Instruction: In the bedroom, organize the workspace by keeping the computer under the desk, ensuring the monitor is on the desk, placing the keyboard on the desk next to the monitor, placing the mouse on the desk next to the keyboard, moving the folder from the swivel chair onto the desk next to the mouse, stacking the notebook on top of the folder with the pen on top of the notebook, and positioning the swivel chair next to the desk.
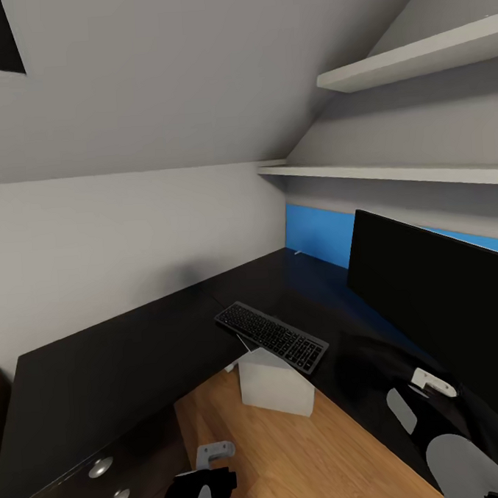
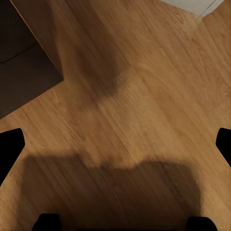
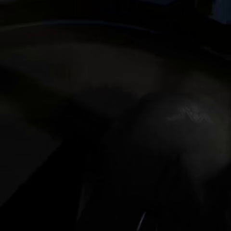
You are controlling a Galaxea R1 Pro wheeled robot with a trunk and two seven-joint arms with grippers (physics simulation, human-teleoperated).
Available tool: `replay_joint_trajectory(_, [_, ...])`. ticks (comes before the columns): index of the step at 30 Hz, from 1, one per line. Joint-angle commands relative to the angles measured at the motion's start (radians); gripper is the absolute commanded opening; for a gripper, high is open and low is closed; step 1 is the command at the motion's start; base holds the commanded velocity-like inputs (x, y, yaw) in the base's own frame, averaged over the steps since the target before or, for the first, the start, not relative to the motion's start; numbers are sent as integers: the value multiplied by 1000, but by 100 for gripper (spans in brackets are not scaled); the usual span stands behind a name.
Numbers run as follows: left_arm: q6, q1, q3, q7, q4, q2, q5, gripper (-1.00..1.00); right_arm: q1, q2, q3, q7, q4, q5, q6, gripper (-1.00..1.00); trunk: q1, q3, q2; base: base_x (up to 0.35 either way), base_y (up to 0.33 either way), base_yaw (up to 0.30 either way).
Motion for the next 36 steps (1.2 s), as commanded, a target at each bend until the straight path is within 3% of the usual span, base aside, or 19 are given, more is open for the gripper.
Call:
replay_joint_trajectory(1, [3, -1, -2, 9, -1, 0, 10, 100, 0, 4, 1, -2, -5, -5, 2, -100, 0, -1, -1, 0, 0, 0])
replay_joint_trajectory(9, [2, 0, -2, 10, -1, 0, 10, 100, 2, 37, 8, -2, -51, 4, -1, -100, 0, -1, -1, 0, 0, 0])
replay_joint_trajectory(12, [1, 0, -3, 10, -1, 0, 10, 100, 10, 69, 13, -3, -145, 33, 1, -100, 0, -1, -1, 0, 0, 0])
replay_joint_trajectory(14, [1, 0, -3, 10, -1, 0, 10, 100, 32, 96, 16, -4, -198, 74, 5, -100, 0, -1, -1, 0, 0, 0])
replay_joint_trajectory(21, [-18, -1, -3, 10, 4, 0, 10, 100, 51, 145, 23, -7, -227, 116, 25, -100, 0, -1, -1, 0, 0, 0])
replay_joint_trajectory(26, [-29, 0, -5, 10, 35, -1, 8, 100, 52, 170, 35, -9, -255, 119, 153, -100, 0, -1, -1, 0, 0, 0])
replay_joint_trajectory(30, [-30, 0, -7, 9, 53, -1, 7, 100, 74, 218, 40, -63, -368, 119, 243, -100, 0, -1, -1, 0, 0, 0])
replay_joint_trajectory(32, [-37, -1, -8, 10, 68, -1, 5, 100, 85, 242, 85, -93, -427, 118, 292, -100, 0, -1, -1, 0, 0, 0])
replay_joint_trajectory(36, [-41, -1, -9, 10, 72, 0, 5, 100, 88, 253, 153, -130, -508, 115, 339, -100, 0, -1, -1, 0, 0, 0])
